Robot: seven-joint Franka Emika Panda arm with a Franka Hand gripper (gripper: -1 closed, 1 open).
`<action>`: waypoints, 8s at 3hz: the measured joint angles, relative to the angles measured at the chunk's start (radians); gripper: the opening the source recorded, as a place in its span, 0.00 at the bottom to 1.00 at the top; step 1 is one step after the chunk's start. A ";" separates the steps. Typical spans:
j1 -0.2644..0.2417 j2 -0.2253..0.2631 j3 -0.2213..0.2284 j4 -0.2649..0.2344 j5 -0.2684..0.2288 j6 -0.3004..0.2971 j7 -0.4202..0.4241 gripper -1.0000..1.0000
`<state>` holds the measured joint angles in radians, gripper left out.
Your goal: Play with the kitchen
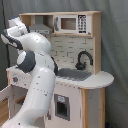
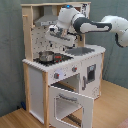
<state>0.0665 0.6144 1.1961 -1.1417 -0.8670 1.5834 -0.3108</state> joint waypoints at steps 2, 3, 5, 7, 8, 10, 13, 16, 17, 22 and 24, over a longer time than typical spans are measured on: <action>0.061 0.083 0.010 0.083 0.001 0.049 -0.139 1.00; 0.101 0.074 0.010 0.148 -0.059 0.069 -0.155 1.00; 0.165 0.084 -0.022 0.209 -0.217 0.049 -0.133 1.00; 0.182 0.114 -0.057 0.249 -0.294 0.050 0.033 1.00; 0.185 0.126 -0.064 0.249 -0.291 -0.009 0.115 1.00; 0.194 0.188 -0.060 0.250 -0.218 -0.175 0.150 1.00; 0.178 0.242 -0.038 0.281 -0.184 -0.240 0.142 0.00; 0.110 0.175 0.036 0.316 -0.185 -0.505 0.189 0.00; 0.071 0.169 0.086 0.316 -0.185 -0.588 0.231 0.00; -0.141 0.154 0.348 0.127 -0.187 -0.789 0.390 0.00; -0.260 0.158 0.451 -0.011 -0.187 -0.783 0.441 0.00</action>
<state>-0.1935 0.7721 1.6473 -1.1530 -1.0535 0.8006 0.1298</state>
